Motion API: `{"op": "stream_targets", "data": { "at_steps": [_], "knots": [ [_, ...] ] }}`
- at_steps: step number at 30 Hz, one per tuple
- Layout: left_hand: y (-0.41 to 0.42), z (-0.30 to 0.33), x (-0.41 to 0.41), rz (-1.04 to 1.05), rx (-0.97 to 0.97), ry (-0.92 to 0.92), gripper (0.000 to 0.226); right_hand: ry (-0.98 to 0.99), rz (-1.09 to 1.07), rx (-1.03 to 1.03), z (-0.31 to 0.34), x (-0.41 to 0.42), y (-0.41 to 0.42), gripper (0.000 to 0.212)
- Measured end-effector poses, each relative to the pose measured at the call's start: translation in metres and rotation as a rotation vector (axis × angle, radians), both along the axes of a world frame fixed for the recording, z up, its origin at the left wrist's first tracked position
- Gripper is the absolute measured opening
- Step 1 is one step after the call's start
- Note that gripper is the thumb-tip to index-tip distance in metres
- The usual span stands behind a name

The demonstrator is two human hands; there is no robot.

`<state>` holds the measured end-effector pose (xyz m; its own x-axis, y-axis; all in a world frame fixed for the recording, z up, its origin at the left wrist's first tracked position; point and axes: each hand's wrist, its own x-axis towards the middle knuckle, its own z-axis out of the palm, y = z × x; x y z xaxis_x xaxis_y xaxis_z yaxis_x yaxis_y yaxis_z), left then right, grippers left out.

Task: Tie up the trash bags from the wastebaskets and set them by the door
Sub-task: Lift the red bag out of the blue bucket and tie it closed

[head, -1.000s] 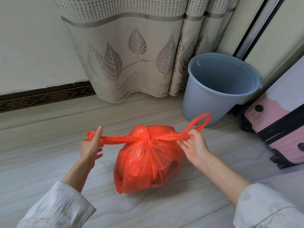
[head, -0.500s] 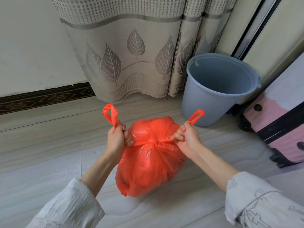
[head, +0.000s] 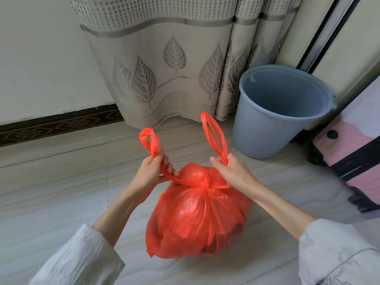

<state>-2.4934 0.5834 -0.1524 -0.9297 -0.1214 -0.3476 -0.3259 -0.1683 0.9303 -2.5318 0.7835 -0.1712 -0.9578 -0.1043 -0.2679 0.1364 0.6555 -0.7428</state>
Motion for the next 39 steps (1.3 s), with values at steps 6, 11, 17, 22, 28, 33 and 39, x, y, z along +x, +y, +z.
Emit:
{"op": "stream_targets", "data": {
  "at_steps": [6,11,17,22,28,33,39],
  "knots": [
    [0.011,0.022,0.002,-0.189,-0.150,0.068,0.033,-0.115,0.143,0.012,-0.005,0.000,-0.010,0.036],
    [0.025,0.036,-0.003,-0.253,0.139,0.091,0.016,-0.057,0.408,-0.079,0.004,0.013,-0.019,0.025],
    [0.021,0.022,-0.007,-0.232,0.130,0.057,0.031,-0.145,0.482,-0.147,-0.001,0.024,-0.021,0.023],
    [0.026,-0.005,0.009,-0.260,-0.395,0.165,0.047,-0.149,0.413,-0.067,0.000,0.025,-0.019,0.033],
    [0.021,-0.026,0.020,-0.799,-1.069,0.122,0.051,-0.208,0.240,-0.078,0.002,0.021,-0.018,0.054],
    [0.029,-0.006,0.022,-0.813,-1.130,0.246,0.027,-0.068,0.257,0.077,-0.001,0.015,-0.008,0.051],
    [0.037,0.029,0.024,-0.734,-0.869,0.472,0.036,-0.112,0.104,0.051,-0.013,-0.007,0.012,0.054]
  ]
}}
